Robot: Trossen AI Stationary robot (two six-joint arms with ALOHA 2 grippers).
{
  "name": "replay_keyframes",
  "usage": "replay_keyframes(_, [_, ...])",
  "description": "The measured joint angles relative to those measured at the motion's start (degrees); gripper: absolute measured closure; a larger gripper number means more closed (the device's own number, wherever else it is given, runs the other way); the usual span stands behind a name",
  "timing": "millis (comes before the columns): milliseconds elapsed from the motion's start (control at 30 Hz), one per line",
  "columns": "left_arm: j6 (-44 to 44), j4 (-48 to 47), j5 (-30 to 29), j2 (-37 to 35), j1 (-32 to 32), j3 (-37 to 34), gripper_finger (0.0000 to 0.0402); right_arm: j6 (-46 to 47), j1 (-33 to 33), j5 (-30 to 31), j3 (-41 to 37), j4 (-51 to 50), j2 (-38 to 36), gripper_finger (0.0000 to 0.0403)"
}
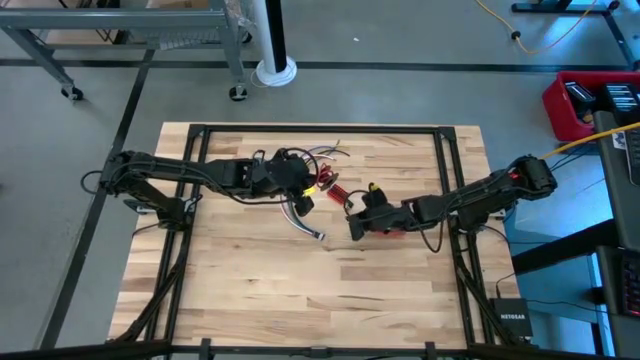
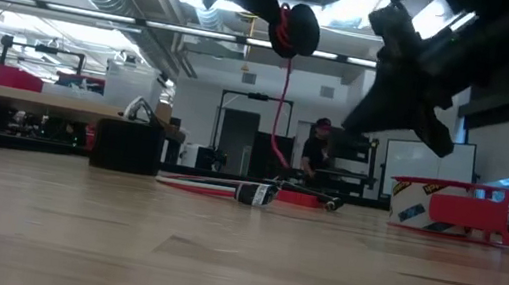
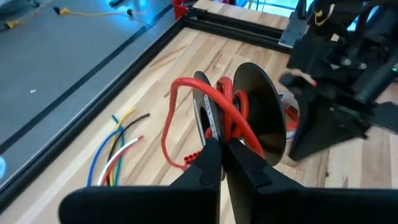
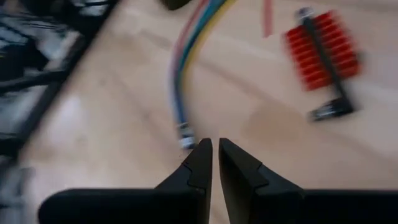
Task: Coil cords
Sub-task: Coil the red wire onto the spool
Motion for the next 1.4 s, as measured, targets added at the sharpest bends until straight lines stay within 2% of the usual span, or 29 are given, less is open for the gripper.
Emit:
replay_keyframes(133, [0.8, 1.1, 0.0, 0.0, -0.3, 0.0, 0.0401, 1.2, 0.0, -3.7, 0.1, 3.2, -0.3, 0.037])
replay_keyframes(833, [0.0, 2.5, 0.1, 0.0, -0.8, 0.0, 0.0402, 1.4, 0.0, -4.0, 0.0, 3.2, -0.2, 0.037])
replay_keyframes(1000, [-0.1, -0.7, 0.7, -0.7, -1.9, 0.0, 0.0402, 5.5, 0.0, -8.8, 0.0, 6.0, -0.2, 0.037])
replay_keyframes(1167, [-0.3, -3.0, 0.7, -2.2, -3.5, 0.0, 0.0402, 6.1, 0.0, -10.3, 0.0, 7.6, -0.2, 0.037])
replay_keyframes(1400, [-4.7, -9.6, 0.7, -4.0, -6.1, 0.0, 0.0401, 5.8, 0.0, -4.6, 0.0, 9.6, -0.2, 0.037])
